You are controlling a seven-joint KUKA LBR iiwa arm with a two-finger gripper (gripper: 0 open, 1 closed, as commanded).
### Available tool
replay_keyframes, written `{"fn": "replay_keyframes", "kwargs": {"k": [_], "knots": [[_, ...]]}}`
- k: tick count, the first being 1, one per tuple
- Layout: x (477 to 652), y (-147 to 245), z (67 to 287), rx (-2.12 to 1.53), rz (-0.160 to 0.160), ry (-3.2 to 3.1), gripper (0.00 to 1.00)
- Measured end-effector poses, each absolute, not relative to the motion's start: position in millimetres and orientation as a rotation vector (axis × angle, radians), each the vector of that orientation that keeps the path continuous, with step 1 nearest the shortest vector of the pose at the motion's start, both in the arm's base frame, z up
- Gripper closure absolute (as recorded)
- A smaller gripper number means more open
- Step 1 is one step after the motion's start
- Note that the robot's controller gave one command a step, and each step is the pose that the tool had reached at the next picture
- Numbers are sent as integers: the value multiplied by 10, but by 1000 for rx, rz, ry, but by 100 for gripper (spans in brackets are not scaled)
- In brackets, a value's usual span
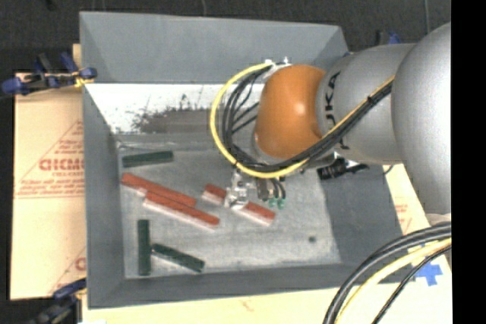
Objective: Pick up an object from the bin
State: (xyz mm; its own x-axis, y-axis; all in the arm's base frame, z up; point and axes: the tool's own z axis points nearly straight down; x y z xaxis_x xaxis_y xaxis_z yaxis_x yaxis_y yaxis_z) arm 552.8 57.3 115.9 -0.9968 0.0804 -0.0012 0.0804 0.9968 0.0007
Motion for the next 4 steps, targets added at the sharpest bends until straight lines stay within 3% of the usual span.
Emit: {"fn": "replay_keyframes", "kwargs": {"k": [1,2,3,4], "knots": [[5648,751,1537,164,1,3133,100],[5871,809,1407,222,2,3130,0],[5873,808,1409,221,1,3129,0],[5894,668,792,275,7,3131,100]]}}
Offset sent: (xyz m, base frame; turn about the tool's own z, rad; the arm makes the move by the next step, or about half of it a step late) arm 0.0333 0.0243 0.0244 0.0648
